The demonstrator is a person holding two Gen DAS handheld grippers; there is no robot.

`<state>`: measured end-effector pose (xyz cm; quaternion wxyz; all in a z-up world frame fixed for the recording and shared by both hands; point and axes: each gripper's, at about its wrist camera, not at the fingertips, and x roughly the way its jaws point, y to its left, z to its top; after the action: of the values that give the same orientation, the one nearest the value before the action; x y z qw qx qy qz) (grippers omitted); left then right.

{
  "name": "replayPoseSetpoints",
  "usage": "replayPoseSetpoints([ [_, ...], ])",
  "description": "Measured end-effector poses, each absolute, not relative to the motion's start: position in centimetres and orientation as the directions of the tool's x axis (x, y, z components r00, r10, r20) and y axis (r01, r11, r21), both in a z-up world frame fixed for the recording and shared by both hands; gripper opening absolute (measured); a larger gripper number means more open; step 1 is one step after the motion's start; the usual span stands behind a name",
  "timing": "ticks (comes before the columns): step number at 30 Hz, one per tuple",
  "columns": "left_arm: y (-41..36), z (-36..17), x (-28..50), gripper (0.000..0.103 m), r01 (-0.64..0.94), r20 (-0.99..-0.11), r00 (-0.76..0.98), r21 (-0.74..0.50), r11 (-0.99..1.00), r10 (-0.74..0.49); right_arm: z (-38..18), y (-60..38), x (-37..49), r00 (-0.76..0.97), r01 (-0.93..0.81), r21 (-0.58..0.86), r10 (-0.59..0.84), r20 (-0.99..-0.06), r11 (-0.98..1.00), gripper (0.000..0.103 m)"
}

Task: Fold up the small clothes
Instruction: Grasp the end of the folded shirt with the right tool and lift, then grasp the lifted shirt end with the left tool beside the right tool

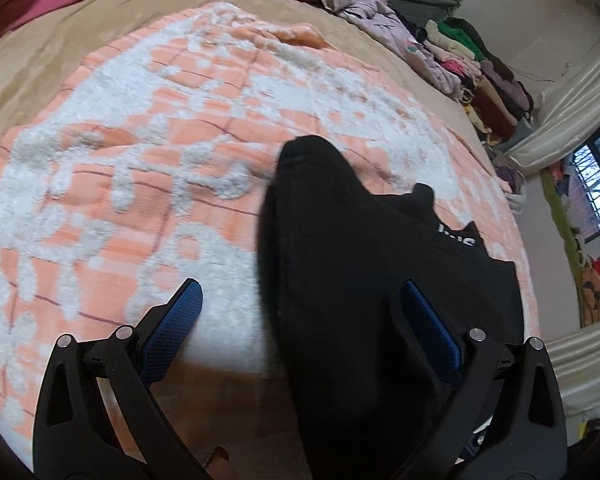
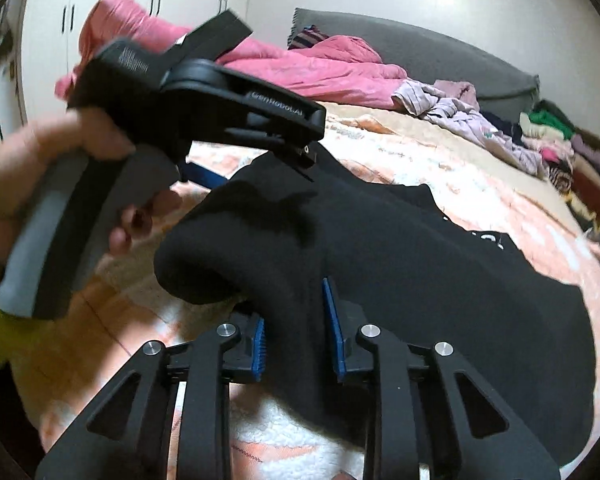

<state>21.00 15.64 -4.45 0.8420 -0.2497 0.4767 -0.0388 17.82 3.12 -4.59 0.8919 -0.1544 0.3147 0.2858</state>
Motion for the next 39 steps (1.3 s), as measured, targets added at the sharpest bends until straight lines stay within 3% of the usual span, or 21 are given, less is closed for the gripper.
replayPoseSetpoints([
  [5, 14.5, -4.5, 21.7, 0.077, -0.153, -0.780, 0.528, -0.475, 0.866, -0.334, -4.1, 2.2, 17.9, 0.625, -0.599, -0.019, 0.451, -0.637, 0.801, 0.020],
  [7, 14.2, -4.6, 21.8, 0.066, -0.148, -0.782, 0.523, -0.474, 0.868, -0.339, -4.0, 2.1, 17.5, 0.623, -0.598, -0.009, 0.457, -0.635, 0.801, 0.019],
  [11, 13.7, -4.6, 21.9, 0.052, -0.141, -0.782, 0.517, -0.479, 0.867, -0.348, -3.6, 2.1, 16.9, 0.630, -0.603, -0.023, 0.458, -0.627, 0.798, 0.016],
  [15, 13.1, -3.8, 21.8, 0.029, -0.125, -0.781, 0.529, -0.459, 0.880, -0.332, -3.5, 1.7, 17.0, 0.632, -0.601, -0.017, 0.461, -0.623, 0.799, 0.014],
  [18, 12.7, -2.6, 21.5, 0.020, -0.105, -0.768, 0.554, -0.447, 0.889, -0.321, -3.2, 1.2, 16.9, 0.642, -0.594, -0.018, 0.461, -0.613, 0.804, 0.012],
  [23, 11.1, 0.2, 21.1, 0.016, -0.059, -0.737, 0.588, -0.450, 0.891, -0.333, -2.0, -0.7, 16.6, 0.665, -0.569, 0.014, 0.469, -0.582, 0.822, 0.006],
  [39, 1.3, 5.9, 21.6, 0.015, 0.077, -0.682, 0.631, -0.420, 0.904, -0.371, 1.0, -9.6, 15.0, 0.741, -0.444, 0.161, 0.463, -0.487, 0.881, 0.006],
])
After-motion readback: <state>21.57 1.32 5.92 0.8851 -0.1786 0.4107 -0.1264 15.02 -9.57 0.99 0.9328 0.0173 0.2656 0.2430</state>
